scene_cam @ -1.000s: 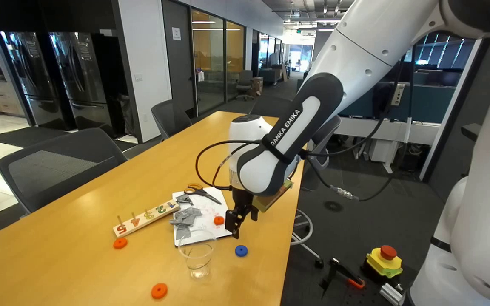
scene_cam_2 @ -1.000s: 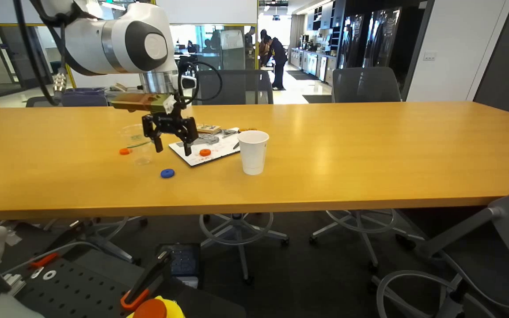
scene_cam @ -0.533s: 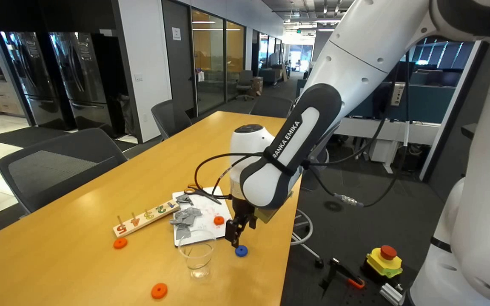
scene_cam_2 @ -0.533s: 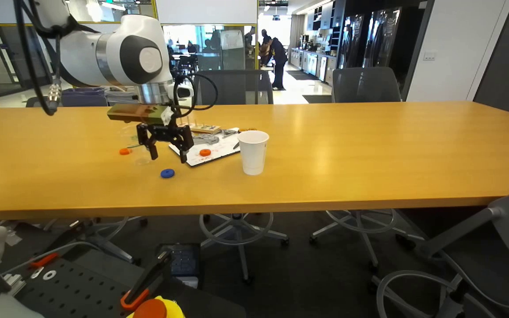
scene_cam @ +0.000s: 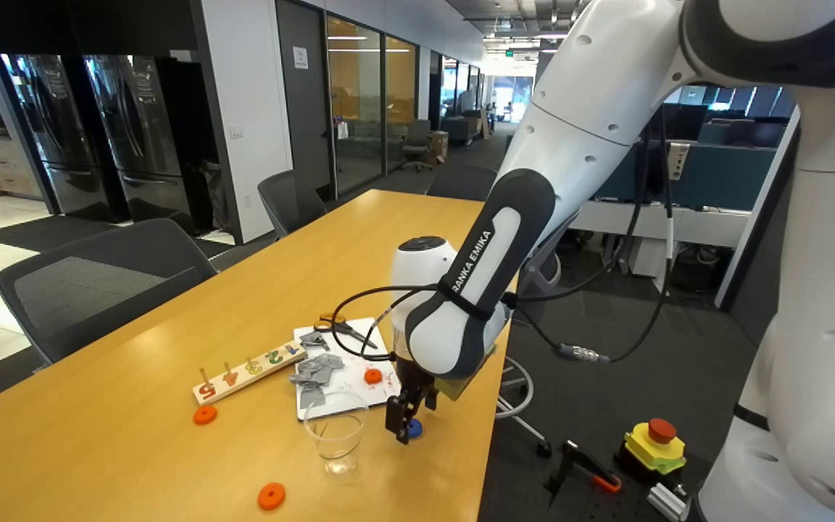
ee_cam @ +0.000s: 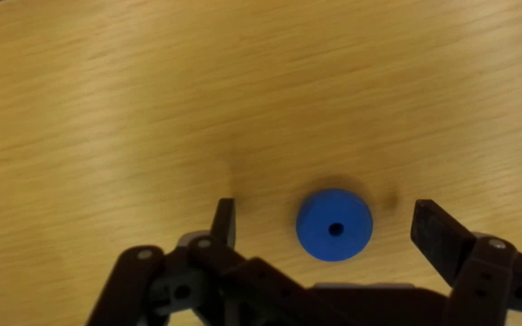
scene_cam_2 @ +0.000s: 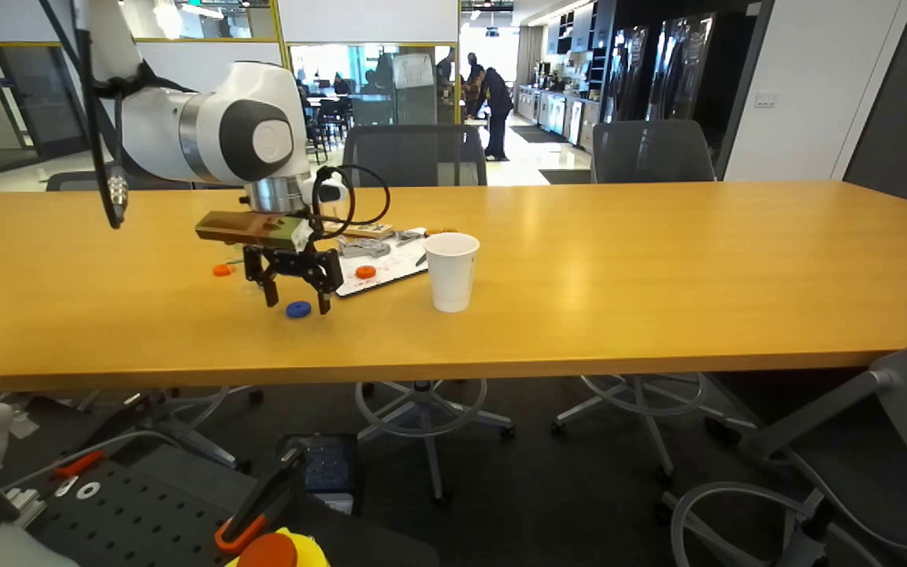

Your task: Put the blue ring in the blue cup and orange ring in the white cup

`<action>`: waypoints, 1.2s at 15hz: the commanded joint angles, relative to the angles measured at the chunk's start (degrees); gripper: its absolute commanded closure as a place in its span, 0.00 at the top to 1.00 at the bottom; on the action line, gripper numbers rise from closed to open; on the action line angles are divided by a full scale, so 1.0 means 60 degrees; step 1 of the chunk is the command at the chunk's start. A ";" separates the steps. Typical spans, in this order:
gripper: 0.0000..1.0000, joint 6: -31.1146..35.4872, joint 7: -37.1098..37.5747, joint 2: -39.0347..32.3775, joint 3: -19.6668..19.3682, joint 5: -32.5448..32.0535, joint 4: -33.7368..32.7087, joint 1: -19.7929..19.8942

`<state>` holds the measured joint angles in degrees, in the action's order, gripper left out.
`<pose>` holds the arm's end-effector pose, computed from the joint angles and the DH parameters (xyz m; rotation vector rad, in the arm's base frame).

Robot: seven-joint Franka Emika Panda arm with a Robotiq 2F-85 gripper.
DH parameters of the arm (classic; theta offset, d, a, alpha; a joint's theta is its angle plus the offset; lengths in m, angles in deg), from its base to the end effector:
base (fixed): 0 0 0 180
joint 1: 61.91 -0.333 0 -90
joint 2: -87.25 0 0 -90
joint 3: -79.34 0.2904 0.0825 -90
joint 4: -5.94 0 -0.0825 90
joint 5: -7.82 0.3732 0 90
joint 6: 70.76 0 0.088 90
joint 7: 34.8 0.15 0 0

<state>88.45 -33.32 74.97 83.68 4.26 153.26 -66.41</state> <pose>0.4310 0.0714 0.1279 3.1219 0.2895 -0.0082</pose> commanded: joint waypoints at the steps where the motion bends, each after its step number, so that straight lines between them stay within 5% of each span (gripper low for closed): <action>1: 1.00 0.0414 -0.0458 -0.0307 0.0181 0.0459 -0.0166 0.0136; 6: 1.00 0.0767 -0.0537 -0.0333 0.0202 0.0537 -0.0107 0.0165; 8: 0.73 0.0869 -0.0569 -0.0334 0.0210 0.0557 -0.0096 0.0185; 13: 0.34 0.0671 -0.0394 -0.0138 0.0078 0.0393 -0.0087 0.0146; 15: 0.21 0.0529 -0.0231 -0.0030 -0.0059 0.0186 -0.0121 0.0043; 18: 0.18 0.0186 0.0268 0.0194 -0.0422 -0.0468 -0.0362 -0.0278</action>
<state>92.03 -34.67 74.40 83.31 4.94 152.69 -65.97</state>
